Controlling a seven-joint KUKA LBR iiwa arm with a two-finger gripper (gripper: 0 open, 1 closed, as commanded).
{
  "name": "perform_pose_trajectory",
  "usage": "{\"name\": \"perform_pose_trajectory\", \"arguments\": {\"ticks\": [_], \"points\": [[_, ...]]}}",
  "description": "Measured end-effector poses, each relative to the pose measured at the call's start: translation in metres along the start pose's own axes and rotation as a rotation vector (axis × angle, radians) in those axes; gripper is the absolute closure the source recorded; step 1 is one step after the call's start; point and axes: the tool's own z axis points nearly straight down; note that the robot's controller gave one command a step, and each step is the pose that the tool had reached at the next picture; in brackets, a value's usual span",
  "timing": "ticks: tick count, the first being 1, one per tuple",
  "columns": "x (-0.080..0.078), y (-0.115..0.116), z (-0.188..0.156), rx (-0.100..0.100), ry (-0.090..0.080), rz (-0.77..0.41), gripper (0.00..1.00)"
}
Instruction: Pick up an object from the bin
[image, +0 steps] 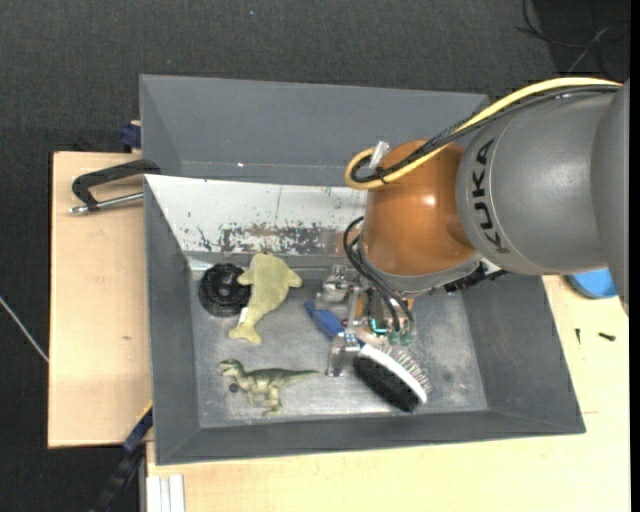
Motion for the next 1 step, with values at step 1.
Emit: {"name": "perform_pose_trajectory", "arguments": {"ticks": [1], "points": [[-0.0189, -0.0548, 0.0689, 0.0, -0.022, 0.015, 0.0]]}}
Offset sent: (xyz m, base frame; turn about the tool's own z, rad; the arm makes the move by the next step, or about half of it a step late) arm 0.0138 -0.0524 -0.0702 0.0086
